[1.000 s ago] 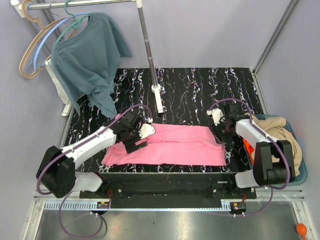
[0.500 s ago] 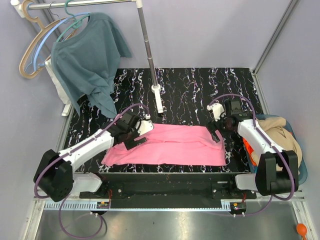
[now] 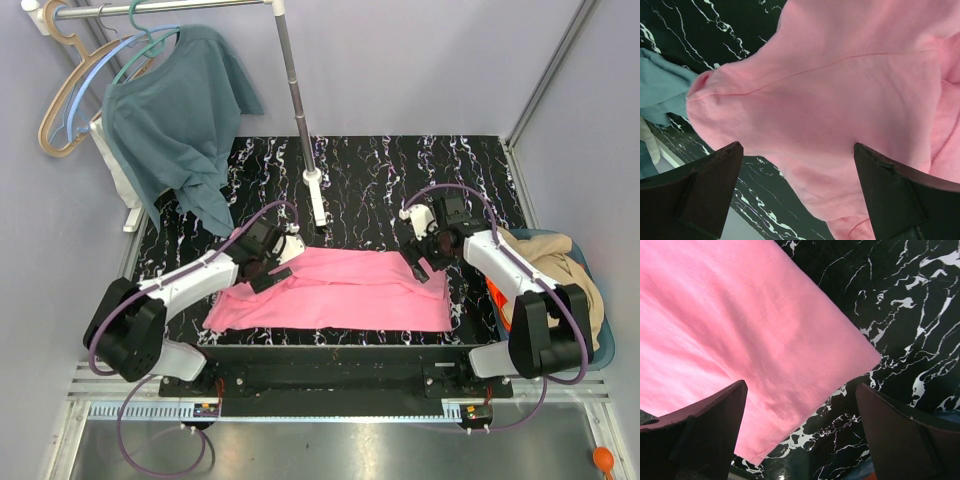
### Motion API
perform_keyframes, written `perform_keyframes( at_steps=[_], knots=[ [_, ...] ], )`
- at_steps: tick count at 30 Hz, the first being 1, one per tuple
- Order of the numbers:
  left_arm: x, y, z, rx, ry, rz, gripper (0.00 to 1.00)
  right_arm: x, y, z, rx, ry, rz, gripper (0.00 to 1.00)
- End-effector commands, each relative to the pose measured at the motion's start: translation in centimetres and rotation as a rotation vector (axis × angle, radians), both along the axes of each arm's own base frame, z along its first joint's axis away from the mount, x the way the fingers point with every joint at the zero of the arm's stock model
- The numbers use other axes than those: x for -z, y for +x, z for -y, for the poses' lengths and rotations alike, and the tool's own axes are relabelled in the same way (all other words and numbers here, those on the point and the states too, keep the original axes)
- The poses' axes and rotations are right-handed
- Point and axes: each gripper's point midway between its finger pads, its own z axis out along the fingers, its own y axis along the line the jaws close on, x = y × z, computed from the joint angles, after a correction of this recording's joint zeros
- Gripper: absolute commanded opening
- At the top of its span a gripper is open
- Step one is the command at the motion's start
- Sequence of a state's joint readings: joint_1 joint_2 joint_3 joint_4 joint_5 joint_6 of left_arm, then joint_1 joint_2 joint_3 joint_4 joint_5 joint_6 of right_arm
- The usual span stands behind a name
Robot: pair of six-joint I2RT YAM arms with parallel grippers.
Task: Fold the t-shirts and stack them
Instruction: Fold the tshirt
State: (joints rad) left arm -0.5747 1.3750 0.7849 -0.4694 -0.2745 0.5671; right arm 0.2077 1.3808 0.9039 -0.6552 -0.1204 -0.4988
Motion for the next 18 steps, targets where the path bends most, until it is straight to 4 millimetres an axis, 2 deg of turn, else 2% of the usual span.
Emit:
perform_keyframes(
  at_steps=[1,6,18],
  knots=[
    [-0.7,1.9,0.1,-0.031,0.001,0.065,0.99,-0.4,1.3,-0.4,0.01,-0.012,0.028,1.0],
    [-0.1,2.3,-0.4,-0.033,0.021,0.063,0.99,-0.2,1.2,-0.6,0.003,-0.019,0.029,0.99],
    [2.4,2.1,-0.7,-0.022,0.066,0.006,0.99,3.9,0.9,0.6,-0.02,-0.105,-0.032,1.0]
  ],
)
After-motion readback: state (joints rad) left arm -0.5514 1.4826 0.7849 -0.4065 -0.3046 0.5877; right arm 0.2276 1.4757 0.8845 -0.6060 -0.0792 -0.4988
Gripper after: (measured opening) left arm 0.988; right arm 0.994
